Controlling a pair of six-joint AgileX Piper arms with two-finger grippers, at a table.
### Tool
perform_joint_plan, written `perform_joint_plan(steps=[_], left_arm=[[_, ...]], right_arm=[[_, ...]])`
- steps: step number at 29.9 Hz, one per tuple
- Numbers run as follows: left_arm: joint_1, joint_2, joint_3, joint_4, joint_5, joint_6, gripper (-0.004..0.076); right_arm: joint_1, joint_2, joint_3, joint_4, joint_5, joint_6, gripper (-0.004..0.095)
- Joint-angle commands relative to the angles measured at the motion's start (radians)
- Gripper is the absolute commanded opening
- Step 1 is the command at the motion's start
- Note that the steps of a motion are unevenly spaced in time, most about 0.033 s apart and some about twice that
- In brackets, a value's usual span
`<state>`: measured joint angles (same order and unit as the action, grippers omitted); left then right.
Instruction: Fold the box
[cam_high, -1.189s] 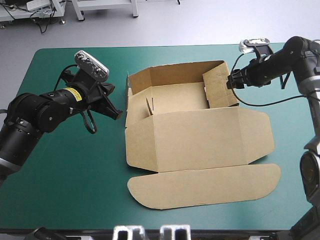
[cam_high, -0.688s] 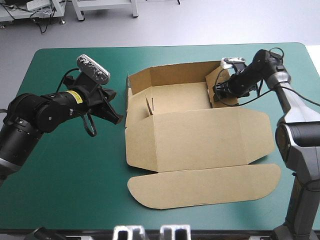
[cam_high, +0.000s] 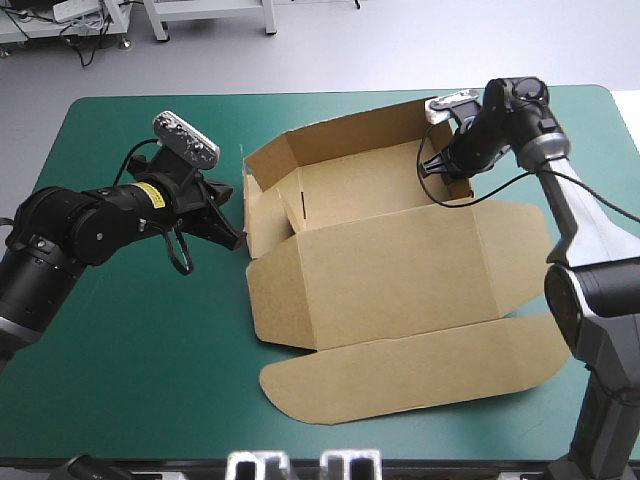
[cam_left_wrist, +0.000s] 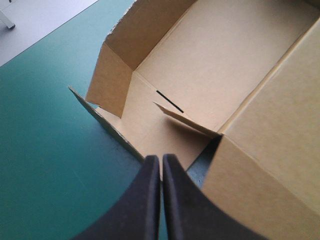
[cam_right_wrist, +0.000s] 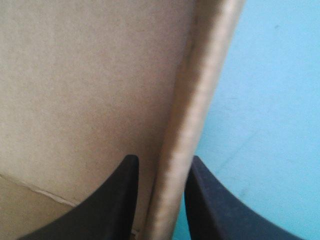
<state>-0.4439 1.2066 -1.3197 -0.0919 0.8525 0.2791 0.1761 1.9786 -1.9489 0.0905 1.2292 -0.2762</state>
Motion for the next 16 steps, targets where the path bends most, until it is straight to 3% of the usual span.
perform_joint_plan(steps=[1, 5, 9, 16], left_arm=[[0.001, -0.025, -0.032, 0.033, -0.085, -0.023, 0.0006], [0.001, -0.036, -0.032, 0.189, -0.141, -0.148, 0.0006], [0.007, -0.053, -0.032, 0.379, -0.094, -0.25, 0.0007], [0.144, -0.098, -0.03, 0.326, -0.088, -0.272, 0.0007]], right_arm=[[-0.004, -0.172, -0.036, -0.007, 0.02, -0.014, -0.002], [-0.004, -0.292, -0.036, 0.011, 0.02, -0.056, -0.002], [-0.024, -0.38, -0.036, 0.039, 0.02, -0.08, -0.002], [-0.158, -0.455, -0.032, 0.199, 0.022, -0.11, -0.002]])
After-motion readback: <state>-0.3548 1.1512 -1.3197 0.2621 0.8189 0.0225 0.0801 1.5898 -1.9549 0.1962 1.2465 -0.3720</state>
